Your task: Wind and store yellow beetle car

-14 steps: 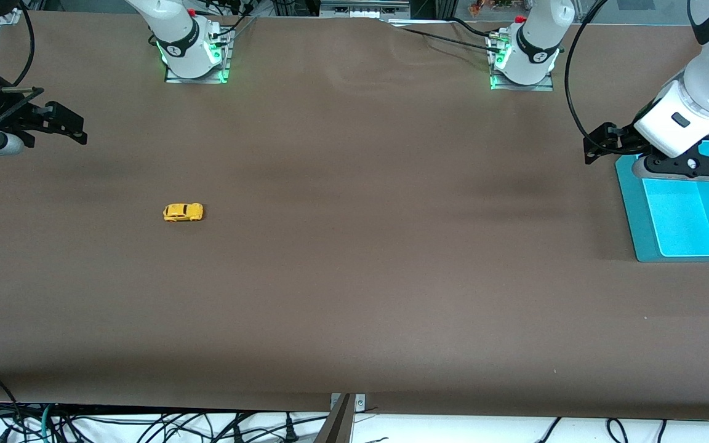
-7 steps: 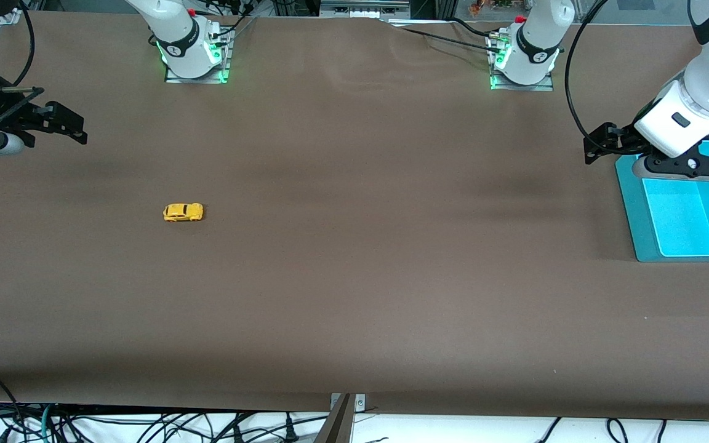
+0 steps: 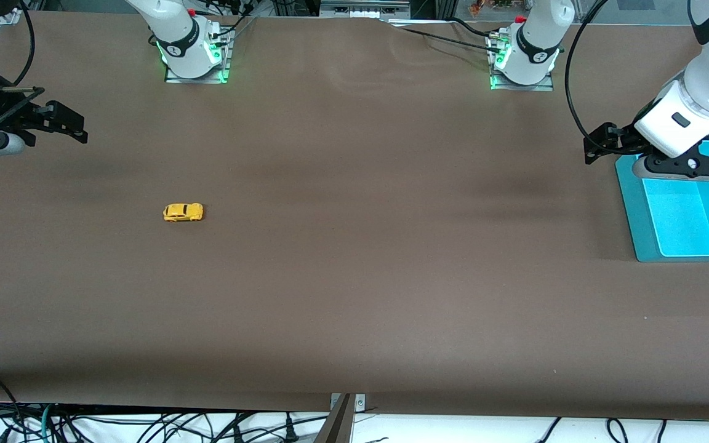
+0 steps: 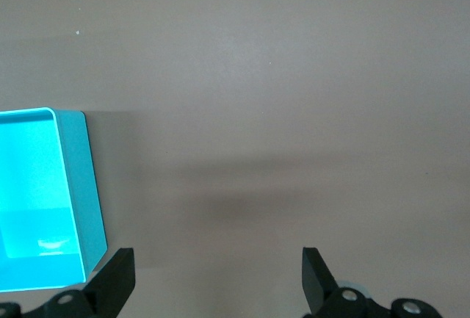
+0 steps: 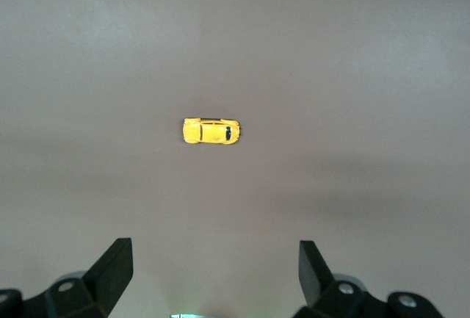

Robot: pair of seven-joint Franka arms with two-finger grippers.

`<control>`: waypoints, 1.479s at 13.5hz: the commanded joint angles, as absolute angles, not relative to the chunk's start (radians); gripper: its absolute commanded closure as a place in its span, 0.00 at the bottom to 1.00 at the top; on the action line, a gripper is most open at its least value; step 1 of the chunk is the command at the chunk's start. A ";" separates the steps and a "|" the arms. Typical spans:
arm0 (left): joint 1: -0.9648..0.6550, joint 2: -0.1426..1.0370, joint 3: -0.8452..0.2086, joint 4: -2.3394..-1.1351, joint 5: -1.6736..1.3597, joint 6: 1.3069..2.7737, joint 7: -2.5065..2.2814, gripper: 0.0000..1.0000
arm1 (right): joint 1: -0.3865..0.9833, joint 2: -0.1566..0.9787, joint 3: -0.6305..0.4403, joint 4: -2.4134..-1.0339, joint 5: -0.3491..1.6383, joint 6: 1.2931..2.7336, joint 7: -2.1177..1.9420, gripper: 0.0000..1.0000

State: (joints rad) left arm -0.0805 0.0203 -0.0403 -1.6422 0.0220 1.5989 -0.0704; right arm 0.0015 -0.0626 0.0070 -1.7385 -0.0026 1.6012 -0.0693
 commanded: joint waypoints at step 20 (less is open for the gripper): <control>-0.080 0.012 -0.037 -1.629 0.020 1.580 -0.043 0.00 | 0.002 -0.006 0.081 -2.235 -0.002 2.180 -0.816 0.00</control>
